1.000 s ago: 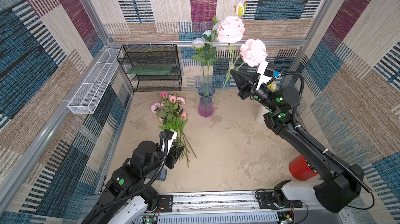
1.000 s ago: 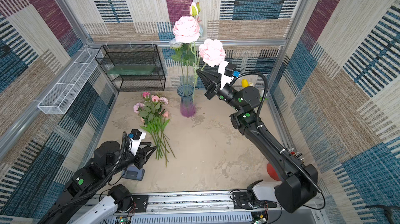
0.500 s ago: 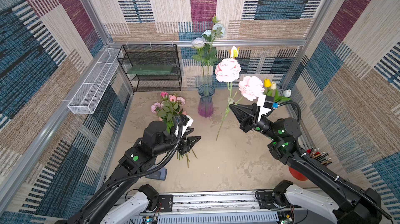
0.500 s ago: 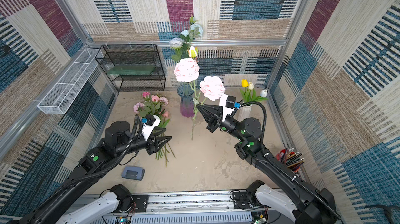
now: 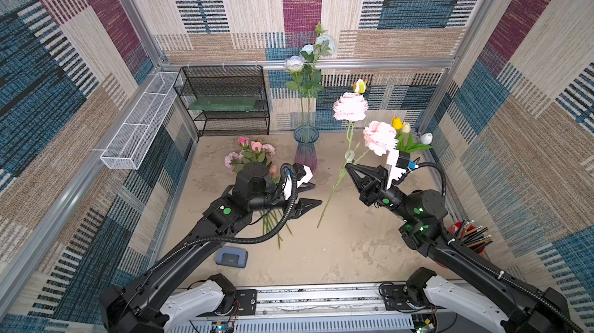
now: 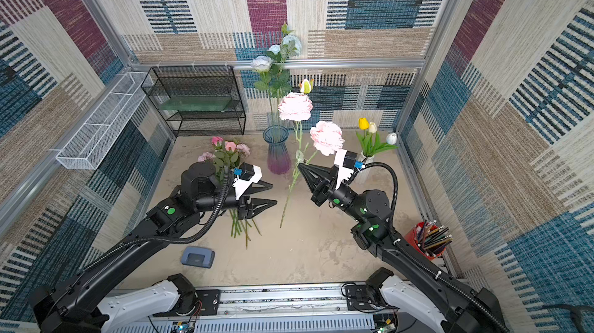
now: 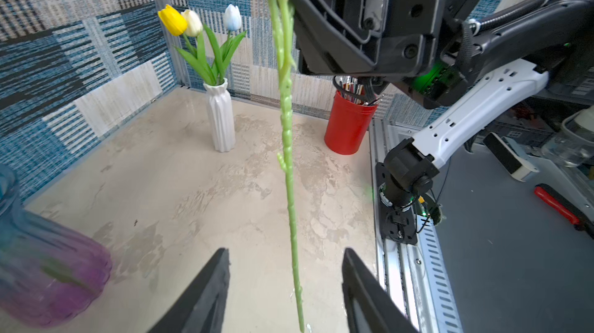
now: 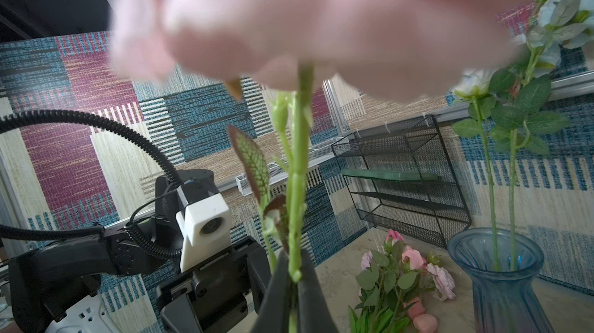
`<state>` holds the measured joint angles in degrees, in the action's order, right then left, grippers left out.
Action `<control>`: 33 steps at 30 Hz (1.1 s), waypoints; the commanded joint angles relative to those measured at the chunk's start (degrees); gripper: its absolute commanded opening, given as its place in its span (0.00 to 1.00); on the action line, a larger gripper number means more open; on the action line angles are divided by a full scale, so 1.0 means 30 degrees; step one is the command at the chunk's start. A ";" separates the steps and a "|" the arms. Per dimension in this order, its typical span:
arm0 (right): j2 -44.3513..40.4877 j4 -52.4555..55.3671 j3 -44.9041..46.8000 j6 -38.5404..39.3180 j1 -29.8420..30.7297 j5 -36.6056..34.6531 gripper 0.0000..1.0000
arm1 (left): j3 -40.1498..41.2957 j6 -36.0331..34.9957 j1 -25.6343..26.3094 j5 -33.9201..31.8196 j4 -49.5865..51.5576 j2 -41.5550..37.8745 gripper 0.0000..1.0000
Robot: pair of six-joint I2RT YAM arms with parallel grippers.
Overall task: Pick out pink flowers from the vase
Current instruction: Pick up the flower from the vase.
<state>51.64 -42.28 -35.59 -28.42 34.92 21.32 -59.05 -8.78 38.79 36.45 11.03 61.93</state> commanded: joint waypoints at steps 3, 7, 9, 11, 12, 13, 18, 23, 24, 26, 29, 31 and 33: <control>0.0202 -0.1291 0.0031 -0.0354 0.0283 -0.0662 0.03 | -0.0580 0.0577 0.0436 0.0482 -0.1825 0.0927 0.57; 0.0468 -0.1599 0.0097 -0.0500 0.0489 -0.0877 0.03 | -0.0723 0.0531 0.1009 -0.0302 -0.1832 0.1448 0.56; 0.0515 -0.1649 0.0118 -0.0515 0.0592 -0.1050 0.03 | -0.0763 0.0414 0.1296 -0.0578 -0.1783 0.1672 0.54; 0.0586 -0.1644 0.0142 -0.0388 0.0664 -0.1176 0.03 | -0.0854 0.0238 0.1606 -0.1249 -0.1526 0.1817 0.50; 0.0615 -0.1533 0.0152 -0.0343 0.0666 -0.1284 0.03 | -0.0855 0.0192 0.1700 -0.1785 -0.1505 0.1824 0.47; 0.0626 -0.1525 0.0190 -0.0390 0.0683 -0.1389 0.03 | -0.0855 0.0145 0.1788 -0.2123 -0.1479 0.1855 0.44; 0.0641 -0.1668 0.0285 -0.0512 0.0732 -0.1484 0.02 | -0.0884 0.0115 0.1951 -0.3146 -0.1290 0.1881 0.13; 0.0666 -0.1758 0.0316 -0.0667 0.0760 -0.1510 0.02 | -0.0950 0.0163 0.1984 -0.3643 -0.0984 0.1951 0.00; 0.0649 -0.1779 0.0296 -0.0691 0.0782 -0.1526 0.02 | -0.0923 0.0221 0.1984 -0.3722 -0.1009 0.1929 0.00; 0.0600 -0.1633 0.0284 -0.0728 0.0804 -0.1579 0.03 | -0.0748 0.0417 0.1984 -0.3823 -0.1119 0.1816 0.00; 0.0514 -0.0870 0.0038 -0.0560 0.0793 -0.1668 0.15 | -0.0329 0.0801 0.1984 -0.4240 -0.1443 0.1462 0.00; 0.0378 -0.0571 -0.0045 -0.0411 0.0792 -0.1710 0.30 | 0.0090 0.1123 0.1984 -0.4618 -0.1815 0.1105 0.00; 0.0225 -0.0420 -0.0049 -0.0205 0.0809 -0.1704 0.39 | 0.0520 0.1591 0.1962 -0.5139 -0.2049 0.0706 0.00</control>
<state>52.88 -44.27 -35.27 -30.26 37.26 17.34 -58.57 -6.83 44.73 23.86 7.49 65.25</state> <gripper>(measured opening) 0.381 0.074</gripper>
